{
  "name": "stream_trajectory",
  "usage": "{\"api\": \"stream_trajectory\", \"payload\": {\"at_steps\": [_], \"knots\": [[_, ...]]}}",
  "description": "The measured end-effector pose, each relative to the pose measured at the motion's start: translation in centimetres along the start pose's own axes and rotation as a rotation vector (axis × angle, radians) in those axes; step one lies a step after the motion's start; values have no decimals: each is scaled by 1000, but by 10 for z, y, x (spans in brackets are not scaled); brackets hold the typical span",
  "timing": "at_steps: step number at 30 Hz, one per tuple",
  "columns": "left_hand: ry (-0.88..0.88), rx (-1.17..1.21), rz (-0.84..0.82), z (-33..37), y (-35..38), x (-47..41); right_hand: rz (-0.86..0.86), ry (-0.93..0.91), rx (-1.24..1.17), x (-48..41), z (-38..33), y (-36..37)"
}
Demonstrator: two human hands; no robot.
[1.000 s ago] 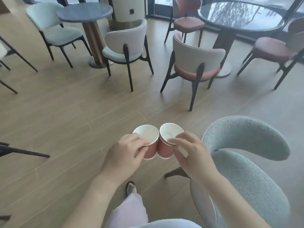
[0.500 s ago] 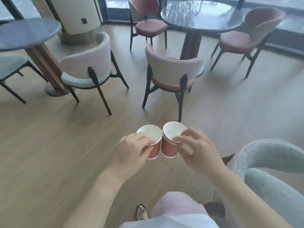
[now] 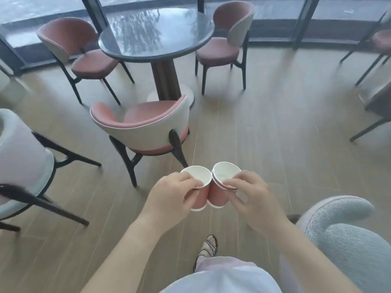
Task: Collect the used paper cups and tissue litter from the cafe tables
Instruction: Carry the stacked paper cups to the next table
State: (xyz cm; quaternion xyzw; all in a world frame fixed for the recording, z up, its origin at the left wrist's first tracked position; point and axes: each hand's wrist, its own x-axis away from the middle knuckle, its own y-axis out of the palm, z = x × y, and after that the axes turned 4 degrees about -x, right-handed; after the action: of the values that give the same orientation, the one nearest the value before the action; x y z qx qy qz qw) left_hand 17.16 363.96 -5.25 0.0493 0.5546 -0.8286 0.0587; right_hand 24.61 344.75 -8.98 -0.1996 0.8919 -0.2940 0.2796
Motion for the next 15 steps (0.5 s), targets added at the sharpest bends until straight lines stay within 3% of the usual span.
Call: {"api": "stream_trajectory", "payload": {"at_steps": [5, 15], "knots": [[102, 42, -15, -9, 5, -140, 86, 50, 48, -103, 57, -27], [254, 156, -98, 2, 62, -378, 244, 265, 158, -223, 199, -83]]}}
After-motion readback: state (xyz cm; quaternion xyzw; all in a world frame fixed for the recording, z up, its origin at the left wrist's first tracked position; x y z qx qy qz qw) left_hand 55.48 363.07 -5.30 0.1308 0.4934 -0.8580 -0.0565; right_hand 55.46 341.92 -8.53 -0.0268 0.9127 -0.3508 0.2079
